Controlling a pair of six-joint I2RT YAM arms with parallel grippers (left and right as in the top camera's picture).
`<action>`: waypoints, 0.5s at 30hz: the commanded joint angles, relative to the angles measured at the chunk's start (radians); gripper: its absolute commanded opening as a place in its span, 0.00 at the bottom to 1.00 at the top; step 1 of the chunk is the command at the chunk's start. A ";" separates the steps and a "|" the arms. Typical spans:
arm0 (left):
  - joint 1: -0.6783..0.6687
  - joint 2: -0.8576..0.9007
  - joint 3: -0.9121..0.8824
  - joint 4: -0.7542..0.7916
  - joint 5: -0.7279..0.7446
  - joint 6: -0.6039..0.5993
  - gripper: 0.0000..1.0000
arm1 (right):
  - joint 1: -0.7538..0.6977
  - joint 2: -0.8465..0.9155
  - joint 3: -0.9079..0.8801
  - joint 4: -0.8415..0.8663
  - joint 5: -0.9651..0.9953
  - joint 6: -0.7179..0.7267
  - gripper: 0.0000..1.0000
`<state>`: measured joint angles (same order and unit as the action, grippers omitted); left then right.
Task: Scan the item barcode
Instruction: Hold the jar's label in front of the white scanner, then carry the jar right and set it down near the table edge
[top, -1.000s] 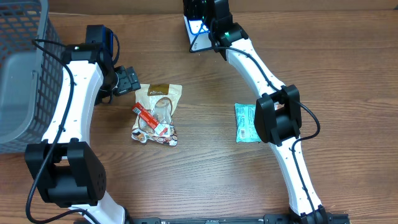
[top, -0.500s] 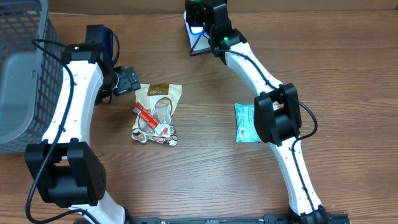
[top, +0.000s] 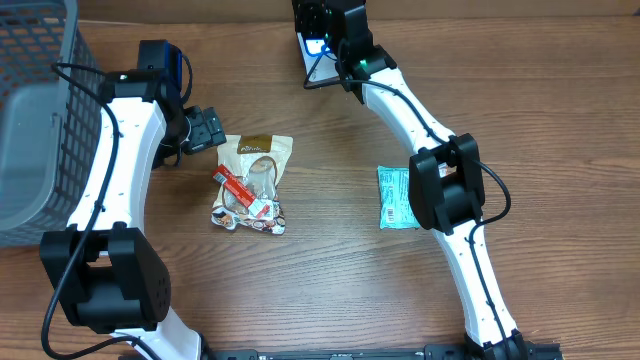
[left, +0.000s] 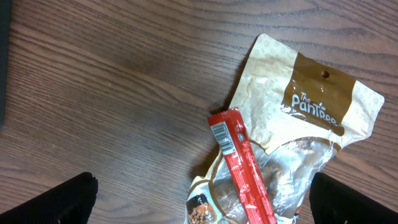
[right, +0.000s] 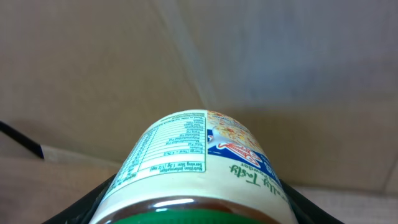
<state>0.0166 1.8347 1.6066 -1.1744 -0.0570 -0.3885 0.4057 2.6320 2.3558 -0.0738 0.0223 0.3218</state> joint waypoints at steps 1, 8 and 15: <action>0.000 -0.006 0.016 0.004 -0.005 0.015 1.00 | -0.020 -0.186 0.009 -0.050 -0.018 0.020 0.04; 0.000 -0.006 0.016 0.004 -0.005 0.015 1.00 | -0.071 -0.460 0.009 -0.399 -0.018 0.020 0.04; 0.000 -0.006 0.016 0.004 -0.005 0.015 1.00 | -0.181 -0.674 0.009 -0.874 -0.018 0.020 0.04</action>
<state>0.0166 1.8347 1.6066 -1.1736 -0.0574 -0.3885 0.2699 2.0338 2.3516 -0.8604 0.0002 0.3397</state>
